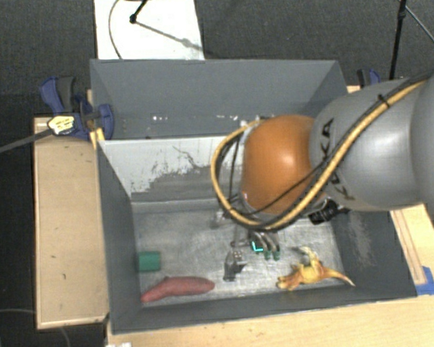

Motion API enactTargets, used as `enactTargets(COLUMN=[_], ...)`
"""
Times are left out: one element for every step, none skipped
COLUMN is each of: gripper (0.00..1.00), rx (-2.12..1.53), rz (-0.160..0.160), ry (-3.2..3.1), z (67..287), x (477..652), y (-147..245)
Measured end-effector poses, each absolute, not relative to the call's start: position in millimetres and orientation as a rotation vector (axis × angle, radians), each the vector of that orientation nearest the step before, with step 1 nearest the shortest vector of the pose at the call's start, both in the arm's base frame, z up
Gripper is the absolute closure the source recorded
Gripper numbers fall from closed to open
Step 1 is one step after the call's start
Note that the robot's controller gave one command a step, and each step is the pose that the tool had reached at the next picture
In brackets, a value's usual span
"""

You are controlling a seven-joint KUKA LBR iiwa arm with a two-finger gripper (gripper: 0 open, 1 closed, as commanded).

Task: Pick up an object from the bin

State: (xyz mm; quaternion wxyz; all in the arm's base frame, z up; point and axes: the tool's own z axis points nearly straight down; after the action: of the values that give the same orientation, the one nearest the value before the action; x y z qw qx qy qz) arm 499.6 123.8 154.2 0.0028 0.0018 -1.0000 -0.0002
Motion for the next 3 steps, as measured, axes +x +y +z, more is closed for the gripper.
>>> enactTargets(gripper=[0.00, 0.00, 0.00], rx=[0.000, 0.091, 0.588], rz=[-0.002, 0.001, -0.002], ry=[-3.144, -3.146, -3.088], z=[157.8, 143.9, 106.4], x=[501.6, 499.8, 502.3], y=[123.3, 140.6, 159.8])
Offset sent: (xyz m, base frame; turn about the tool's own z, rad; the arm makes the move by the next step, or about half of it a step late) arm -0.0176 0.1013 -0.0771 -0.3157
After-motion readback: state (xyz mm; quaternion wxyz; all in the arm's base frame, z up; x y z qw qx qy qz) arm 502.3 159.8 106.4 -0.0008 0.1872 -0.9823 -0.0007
